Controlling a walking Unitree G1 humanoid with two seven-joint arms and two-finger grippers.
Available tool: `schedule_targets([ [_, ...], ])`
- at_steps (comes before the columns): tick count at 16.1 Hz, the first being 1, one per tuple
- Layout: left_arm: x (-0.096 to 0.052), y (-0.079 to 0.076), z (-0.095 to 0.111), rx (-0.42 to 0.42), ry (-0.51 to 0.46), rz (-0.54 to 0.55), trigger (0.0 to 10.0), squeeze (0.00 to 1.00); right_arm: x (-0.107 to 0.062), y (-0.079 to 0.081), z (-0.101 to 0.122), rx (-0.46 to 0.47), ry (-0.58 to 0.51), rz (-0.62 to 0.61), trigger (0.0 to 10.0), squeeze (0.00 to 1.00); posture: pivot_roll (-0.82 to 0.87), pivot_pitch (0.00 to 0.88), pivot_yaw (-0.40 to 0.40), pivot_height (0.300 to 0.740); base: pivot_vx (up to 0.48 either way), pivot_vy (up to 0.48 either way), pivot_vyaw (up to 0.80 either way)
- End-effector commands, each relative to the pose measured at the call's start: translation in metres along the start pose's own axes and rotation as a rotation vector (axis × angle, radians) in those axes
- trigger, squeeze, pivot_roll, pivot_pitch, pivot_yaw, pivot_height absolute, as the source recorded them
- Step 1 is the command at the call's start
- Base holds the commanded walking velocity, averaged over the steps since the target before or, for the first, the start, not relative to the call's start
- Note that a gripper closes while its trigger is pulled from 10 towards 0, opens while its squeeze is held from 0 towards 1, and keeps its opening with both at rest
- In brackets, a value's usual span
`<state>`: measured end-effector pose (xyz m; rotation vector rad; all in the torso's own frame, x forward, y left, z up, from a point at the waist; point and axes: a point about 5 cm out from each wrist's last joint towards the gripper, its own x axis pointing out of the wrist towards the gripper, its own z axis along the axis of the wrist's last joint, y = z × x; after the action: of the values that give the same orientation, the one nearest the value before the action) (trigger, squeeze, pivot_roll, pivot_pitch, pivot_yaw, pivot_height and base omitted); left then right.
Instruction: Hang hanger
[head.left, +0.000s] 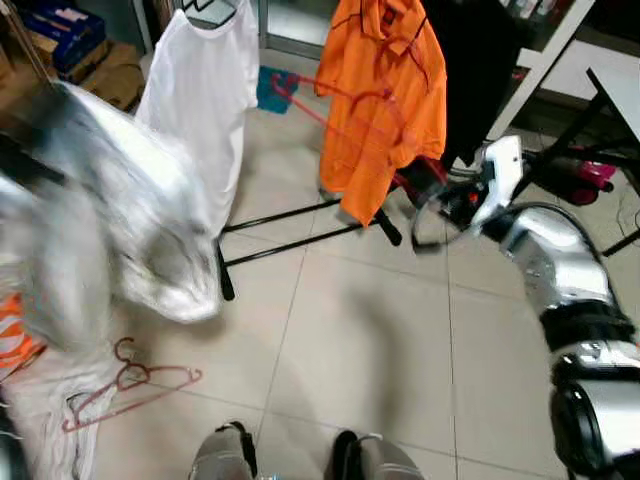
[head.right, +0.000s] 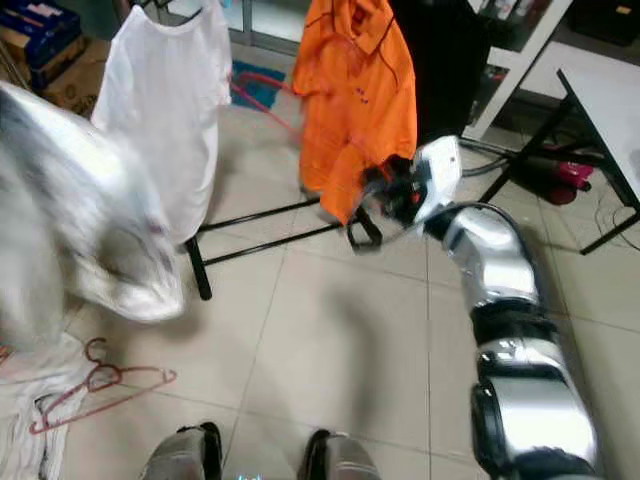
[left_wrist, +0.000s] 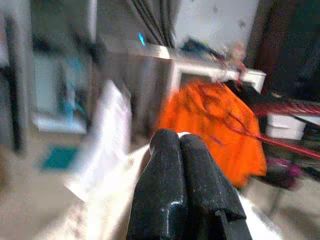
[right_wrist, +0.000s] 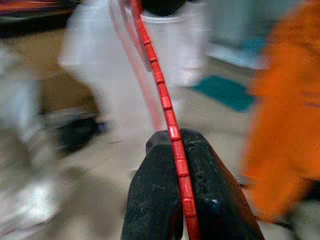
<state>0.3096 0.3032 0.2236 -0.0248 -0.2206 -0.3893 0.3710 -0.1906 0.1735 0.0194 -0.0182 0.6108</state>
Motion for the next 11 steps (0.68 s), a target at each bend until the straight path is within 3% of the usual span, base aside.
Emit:
schedule_targets([
  [1, 0.009, -0.014, -0.005, -0.002, 0.017, -0.026, 0.0, 0.0, -0.004, -0.008, -0.006, -0.016, 0.006, -0.105, 0.0, 0.0, -0.01, 0.169, -0.108, 0.74, 0.0, 0.0, 0.0],
  [2, 0.017, -0.035, -0.035, -0.081, 0.054, -0.007, 0.0, 0.0, -0.005, -0.012, -0.015, -0.006, 0.006, -0.256, 0.0, 0.0, -0.01, 0.168, -0.099, 0.74, 0.0, 0.0, 0.0],
  [5, 0.028, -0.056, -0.063, -0.138, 0.068, 0.072, 0.0, 0.0, -0.009, -0.014, -0.03, -0.011, 0.013, -0.433, 0.0, 0.0, -0.02, 0.159, -0.096, 0.74, 0.0, 0.0, 0.0],
  [6, 0.034, -0.064, -0.076, -0.119, 0.087, 0.164, 0.0, 0.0, -0.012, -0.012, -0.043, -0.021, 0.029, -0.515, 0.0, 0.0, -0.02, 0.156, -0.095, 0.74, 0.0, 0.0, 0.0],
  [8, 0.036, -0.058, -0.084, -0.063, 0.11, 0.321, 0.0, 0.0, -0.021, -0.016, -0.053, -0.068, 0.053, -0.64, 0.0, 0.0, -0.03, 0.149, -0.094, 0.74, 0.0, 0.0, 0.0],
  [9, 0.036, -0.057, -0.087, -0.026, 0.132, 0.371, 8.8, 0.0, -0.026, -0.018, -0.058, -0.071, 0.066, -0.69, 0.0, 0.0, -0.03, 0.144, -0.091, 0.74, 0.0, 0.0, 0.0],
  [10, 0.036, -0.058, -0.091, 0.046, 0.164, 0.427, 10.0, 0.0, -0.033, -0.019, -0.068, -0.05, 0.086, -0.759, 0.0, 0.0, -0.03, 0.141, -0.088, 0.74, 0.0, 0.0, 0.0],
  [11, 0.038, -0.065, -0.094, 0.069, 0.162, 0.433, 10.0, 0.0, -0.037, -0.013, -0.081, 0.016, 0.101, -0.765, 0.0, 0.0, -0.03, 0.138, -0.087, 0.74, 0.0, 0.0, 0.0],
])
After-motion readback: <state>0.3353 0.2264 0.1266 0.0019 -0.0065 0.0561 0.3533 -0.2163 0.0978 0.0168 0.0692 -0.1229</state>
